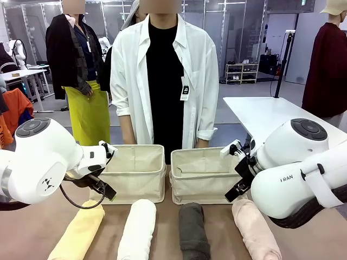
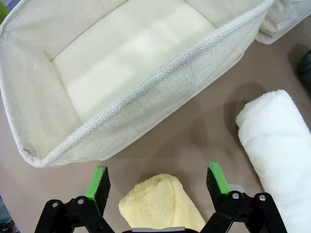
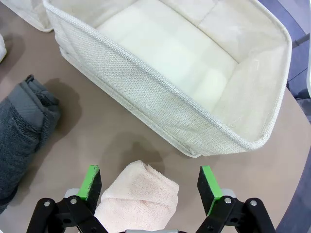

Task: Divide the towels into two baskets.
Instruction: Pick up one hotel-folded towel and place it in the Fabric basket indicated by the person.

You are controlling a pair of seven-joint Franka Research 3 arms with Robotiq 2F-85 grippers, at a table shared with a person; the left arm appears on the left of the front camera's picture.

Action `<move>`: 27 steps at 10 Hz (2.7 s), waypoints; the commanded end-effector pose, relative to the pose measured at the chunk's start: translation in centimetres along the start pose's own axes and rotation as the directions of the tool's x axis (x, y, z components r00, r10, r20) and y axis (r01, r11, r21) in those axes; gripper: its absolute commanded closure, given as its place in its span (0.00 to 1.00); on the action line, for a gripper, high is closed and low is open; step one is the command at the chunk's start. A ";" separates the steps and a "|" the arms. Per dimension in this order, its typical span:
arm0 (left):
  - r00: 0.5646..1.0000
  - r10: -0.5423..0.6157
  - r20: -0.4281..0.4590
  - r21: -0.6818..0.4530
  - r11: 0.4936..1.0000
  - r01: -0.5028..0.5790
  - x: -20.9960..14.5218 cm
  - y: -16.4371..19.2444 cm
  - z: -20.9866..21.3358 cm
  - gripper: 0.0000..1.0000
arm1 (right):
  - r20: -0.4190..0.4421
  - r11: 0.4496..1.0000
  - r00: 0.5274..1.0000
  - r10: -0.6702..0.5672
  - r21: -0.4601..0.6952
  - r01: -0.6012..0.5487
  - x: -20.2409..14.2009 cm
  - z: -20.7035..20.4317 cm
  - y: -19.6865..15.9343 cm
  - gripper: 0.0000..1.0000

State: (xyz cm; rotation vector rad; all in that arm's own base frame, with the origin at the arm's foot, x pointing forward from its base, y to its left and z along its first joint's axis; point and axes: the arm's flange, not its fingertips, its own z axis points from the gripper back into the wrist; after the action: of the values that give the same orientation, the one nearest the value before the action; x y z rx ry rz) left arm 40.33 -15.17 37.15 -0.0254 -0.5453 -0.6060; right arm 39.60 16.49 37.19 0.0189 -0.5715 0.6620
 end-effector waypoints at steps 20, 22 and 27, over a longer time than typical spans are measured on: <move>0.436 0.900 0.020 -0.808 0.271 -0.523 -29.7 31.1 10.0 0.00 | -0.052 0.132 0.287 -0.957 0.801 0.585 -33.1 7.8 -26.3 0.00; 0.376 0.926 0.022 -0.776 0.253 -0.578 -32.7 31.4 10.9 0.00 | -0.056 0.121 0.251 -0.966 0.765 0.633 -34.9 8.7 -26.2 0.00; 0.387 0.922 0.033 -0.771 0.270 -0.577 -33.4 31.6 10.9 0.00 | -0.044 0.143 0.279 -0.959 0.778 0.612 -34.6 7.7 -26.9 0.00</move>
State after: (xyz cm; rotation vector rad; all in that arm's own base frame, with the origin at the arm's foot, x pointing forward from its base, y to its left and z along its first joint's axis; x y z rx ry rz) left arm 29.63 30.57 34.00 -1.1468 -0.6891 0.3101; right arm 29.16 -26.25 30.32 1.2193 -0.6468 -0.3765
